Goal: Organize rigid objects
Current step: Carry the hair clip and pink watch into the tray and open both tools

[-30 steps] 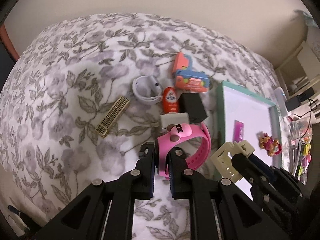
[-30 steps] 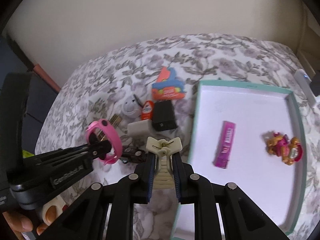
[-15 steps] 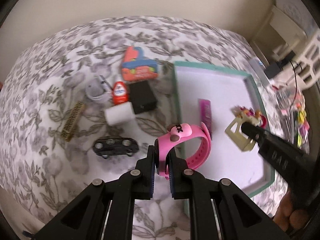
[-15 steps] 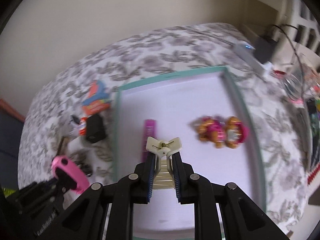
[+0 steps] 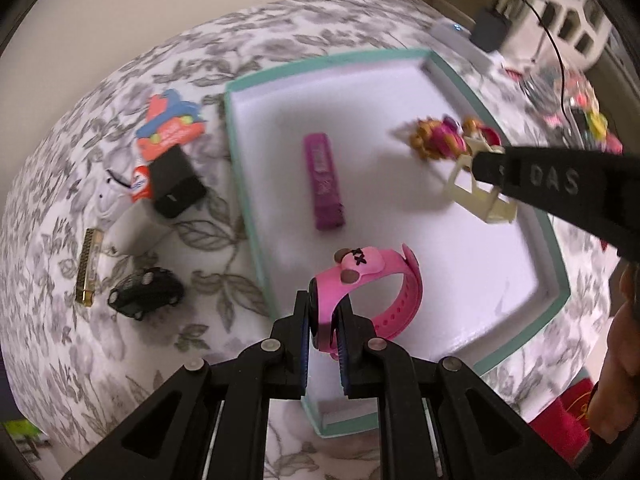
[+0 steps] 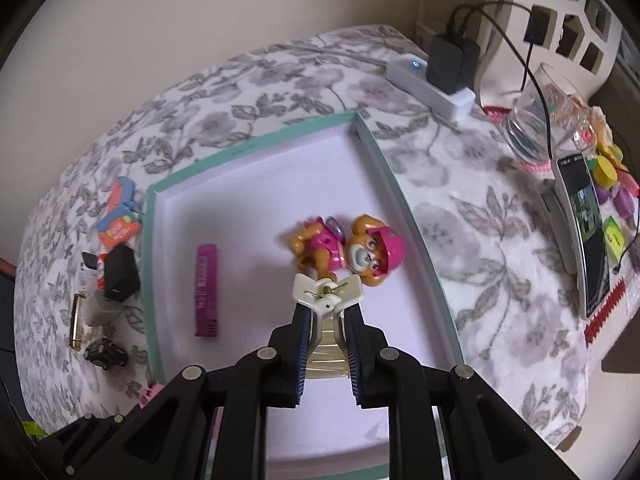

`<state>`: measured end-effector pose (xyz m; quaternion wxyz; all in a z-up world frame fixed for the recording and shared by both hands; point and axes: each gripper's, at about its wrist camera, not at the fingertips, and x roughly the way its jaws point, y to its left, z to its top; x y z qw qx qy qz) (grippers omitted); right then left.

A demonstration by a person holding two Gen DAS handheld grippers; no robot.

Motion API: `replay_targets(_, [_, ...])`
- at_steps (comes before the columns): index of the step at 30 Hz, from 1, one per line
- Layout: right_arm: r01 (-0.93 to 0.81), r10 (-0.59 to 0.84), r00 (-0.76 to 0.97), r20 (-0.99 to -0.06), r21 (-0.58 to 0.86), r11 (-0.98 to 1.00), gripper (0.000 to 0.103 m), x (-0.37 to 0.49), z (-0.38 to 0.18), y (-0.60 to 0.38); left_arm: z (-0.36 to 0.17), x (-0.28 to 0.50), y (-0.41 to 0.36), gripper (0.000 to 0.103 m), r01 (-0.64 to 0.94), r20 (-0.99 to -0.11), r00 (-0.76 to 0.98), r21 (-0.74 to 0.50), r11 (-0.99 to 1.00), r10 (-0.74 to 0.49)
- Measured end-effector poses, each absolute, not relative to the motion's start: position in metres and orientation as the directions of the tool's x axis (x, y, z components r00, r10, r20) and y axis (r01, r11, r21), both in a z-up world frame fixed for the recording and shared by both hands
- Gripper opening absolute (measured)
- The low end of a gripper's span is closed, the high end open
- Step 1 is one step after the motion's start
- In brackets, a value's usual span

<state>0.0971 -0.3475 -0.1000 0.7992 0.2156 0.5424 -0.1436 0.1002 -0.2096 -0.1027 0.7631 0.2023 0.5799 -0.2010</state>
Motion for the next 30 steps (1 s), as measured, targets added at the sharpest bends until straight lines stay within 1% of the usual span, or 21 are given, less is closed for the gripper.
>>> replay_targets(8, [0.447, 0.023, 0.293, -0.956, 0.158, 0.880, 0.018, 0.102, -0.122, -0.340, -0.119, 0.101, -0.216, 0.013, 0.554, -0.970, 0.240, 0.117, 0.824, -0.024])
replay_targets(14, [0.420, -0.012, 0.280, -0.960, 0.111, 0.901, 0.018, 0.103, -0.124, -0.333, -0.126, 0.104, -0.216, 0.013, 0.544, -0.972, 0.234, 0.131, 0.829, 0.000])
replay_targets(20, [0.421, -0.007, 0.266, -0.964, 0.109, 0.900, 0.019, 0.104, -0.123, -0.333, -0.129, 0.108, -0.216, 0.013, 0.538, -0.971, 0.240, 0.137, 0.832, 0.004])
replay_targets(25, [0.423, -0.003, 0.253, -0.967, 0.108, 0.900, 0.020, 0.104, -0.122, -0.332, -0.124, 0.110, -0.214, 0.014, 0.530, -0.972, 0.236, 0.113, 0.841, -0.018])
replay_targets(27, [0.421, -0.011, 0.253, -0.967, 0.100, 0.901, 0.020, 0.104, -0.120, -0.331, -0.121, 0.111, -0.213, 0.015, 0.527, -0.969, 0.247, 0.113, 0.842, -0.024])
replay_targets(28, [0.420, -0.012, 0.254, -0.967, 0.099, 0.902, 0.020, 0.104, -0.119, -0.331, -0.119, 0.112, -0.212, 0.019, 0.524, -0.968, 0.251, 0.112, 0.844, -0.027])
replay_targets(29, [0.419, -0.014, 0.257, -0.966, 0.098, 0.903, 0.020, 0.104, -0.118, -0.331, -0.118, 0.112, -0.212, 0.026, 0.521, -0.967, 0.254, 0.111, 0.846, -0.030])
replay_targets(30, [0.419, -0.016, 0.261, -0.965, 0.099, 0.903, 0.020, 0.104, -0.115, -0.330, -0.116, 0.112, -0.211, 0.029, 0.518, -0.966, 0.258, 0.110, 0.848, -0.032])
